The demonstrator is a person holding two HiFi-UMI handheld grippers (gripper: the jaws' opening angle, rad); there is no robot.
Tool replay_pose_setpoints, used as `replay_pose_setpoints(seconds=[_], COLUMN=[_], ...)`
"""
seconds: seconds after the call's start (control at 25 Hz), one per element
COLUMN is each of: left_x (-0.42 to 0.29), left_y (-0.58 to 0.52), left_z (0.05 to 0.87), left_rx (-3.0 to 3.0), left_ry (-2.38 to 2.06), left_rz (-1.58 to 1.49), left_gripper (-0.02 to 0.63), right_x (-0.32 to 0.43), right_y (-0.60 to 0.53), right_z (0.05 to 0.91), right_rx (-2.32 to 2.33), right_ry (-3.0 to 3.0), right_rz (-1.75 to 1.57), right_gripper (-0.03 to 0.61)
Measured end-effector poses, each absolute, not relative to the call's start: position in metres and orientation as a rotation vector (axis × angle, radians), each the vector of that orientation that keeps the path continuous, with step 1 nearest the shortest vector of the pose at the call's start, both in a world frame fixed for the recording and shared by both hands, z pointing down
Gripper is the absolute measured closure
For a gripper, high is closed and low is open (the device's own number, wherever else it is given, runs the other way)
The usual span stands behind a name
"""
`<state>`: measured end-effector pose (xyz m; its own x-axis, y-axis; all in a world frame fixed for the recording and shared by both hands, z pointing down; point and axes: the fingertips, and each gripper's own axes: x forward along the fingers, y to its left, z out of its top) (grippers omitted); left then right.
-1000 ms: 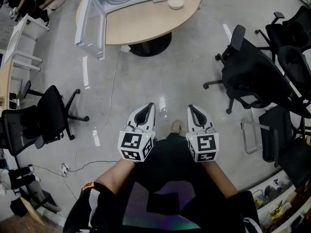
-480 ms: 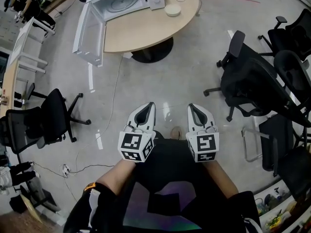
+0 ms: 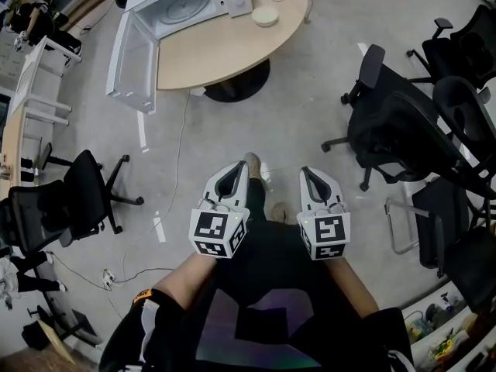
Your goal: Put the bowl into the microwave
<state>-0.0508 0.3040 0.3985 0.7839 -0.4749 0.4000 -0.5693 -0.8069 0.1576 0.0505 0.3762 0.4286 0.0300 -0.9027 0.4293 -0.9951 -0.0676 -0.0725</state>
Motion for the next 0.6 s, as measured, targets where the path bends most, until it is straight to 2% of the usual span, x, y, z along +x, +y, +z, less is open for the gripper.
replay_pose_setpoints(seconds=[0.6], left_x=[0.014], left_y=[0.195], left_z=[0.407], left_rx=[2.757], left_ry=[-0.650], left_rz=[0.533], left_gripper=[0.568], right_x=[0.101], right_y=[0.283], right_z=[0.440], right_rx=[2.137], right_ry=[-1.835], right_rz=[0.631], right_gripper=[0.563])
